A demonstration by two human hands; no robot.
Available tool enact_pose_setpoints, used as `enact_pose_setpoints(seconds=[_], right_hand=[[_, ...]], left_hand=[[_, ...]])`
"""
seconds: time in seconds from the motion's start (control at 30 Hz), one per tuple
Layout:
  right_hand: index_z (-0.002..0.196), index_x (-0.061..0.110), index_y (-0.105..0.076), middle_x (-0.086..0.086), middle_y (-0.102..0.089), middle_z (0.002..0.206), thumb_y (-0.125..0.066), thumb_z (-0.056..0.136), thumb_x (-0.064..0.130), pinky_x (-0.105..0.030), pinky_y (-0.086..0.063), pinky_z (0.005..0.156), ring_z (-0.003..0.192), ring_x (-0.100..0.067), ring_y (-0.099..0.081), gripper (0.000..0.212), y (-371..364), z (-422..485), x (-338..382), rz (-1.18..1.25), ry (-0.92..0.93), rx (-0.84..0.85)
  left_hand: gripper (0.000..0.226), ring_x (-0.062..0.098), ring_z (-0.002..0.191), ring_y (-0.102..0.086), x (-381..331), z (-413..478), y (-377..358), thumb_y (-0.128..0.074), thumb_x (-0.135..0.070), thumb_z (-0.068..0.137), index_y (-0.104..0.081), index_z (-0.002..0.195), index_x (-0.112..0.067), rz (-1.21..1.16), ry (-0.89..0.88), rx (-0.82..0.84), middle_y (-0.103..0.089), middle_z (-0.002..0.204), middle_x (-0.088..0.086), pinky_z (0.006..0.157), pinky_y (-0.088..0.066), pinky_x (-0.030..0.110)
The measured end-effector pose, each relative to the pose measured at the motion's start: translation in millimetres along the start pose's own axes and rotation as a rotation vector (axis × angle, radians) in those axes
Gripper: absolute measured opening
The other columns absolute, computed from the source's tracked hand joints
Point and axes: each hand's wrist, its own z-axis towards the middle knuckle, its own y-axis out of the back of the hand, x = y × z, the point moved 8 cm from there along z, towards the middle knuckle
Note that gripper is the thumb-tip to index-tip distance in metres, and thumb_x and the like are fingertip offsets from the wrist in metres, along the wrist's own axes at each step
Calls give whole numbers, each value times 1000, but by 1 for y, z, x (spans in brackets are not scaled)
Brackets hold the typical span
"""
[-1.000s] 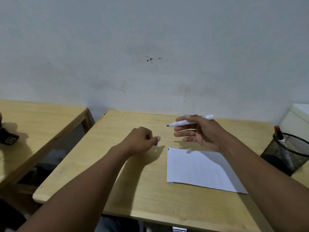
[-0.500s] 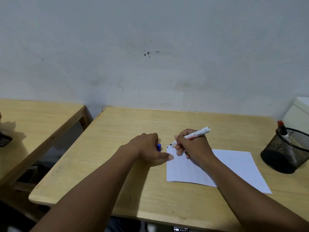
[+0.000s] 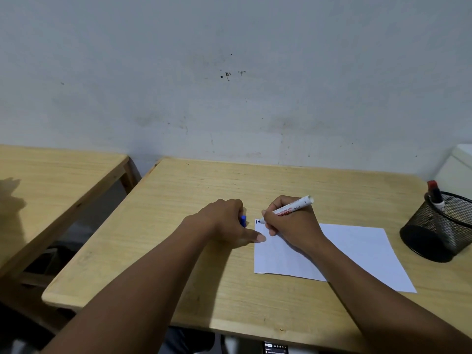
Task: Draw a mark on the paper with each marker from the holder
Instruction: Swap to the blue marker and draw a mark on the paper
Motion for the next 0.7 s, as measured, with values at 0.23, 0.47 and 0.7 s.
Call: enact_pose_setpoints(seconds=[0.23, 0.47, 0.7], right_hand=[[83, 5, -69, -14, -68, 65, -74, 85, 15, -23, -33, 43, 45, -18, -56, 11, 17, 2, 10, 264, -112, -69], [81, 11, -68, -7, -67, 65, -70, 93, 24, -21, -37, 45, 47, -11, -56, 18, 73, 6, 70, 457, -113, 9], [83, 7, -67, -11, -72, 68, -54, 90, 15, -26, -40, 54, 49, -16, -64, 17, 146, -9, 90, 508, -125, -51]], left_hand=[[22, 18, 84, -66, 14, 5, 17, -73, -40, 86, -69, 88, -19, -306, -30, -28, -69, 84, -8, 73, -50, 28], [12, 19, 75, -72, -21, 6, 49, -75, -16, 90, -72, 98, -7, -1005, -170, -103, -76, 80, 0, 72, -52, 27], [12, 23, 82, -75, -112, 23, 53, -74, -17, 91, -69, 101, -12, -1300, -303, 59, -78, 89, 5, 75, -54, 29]])
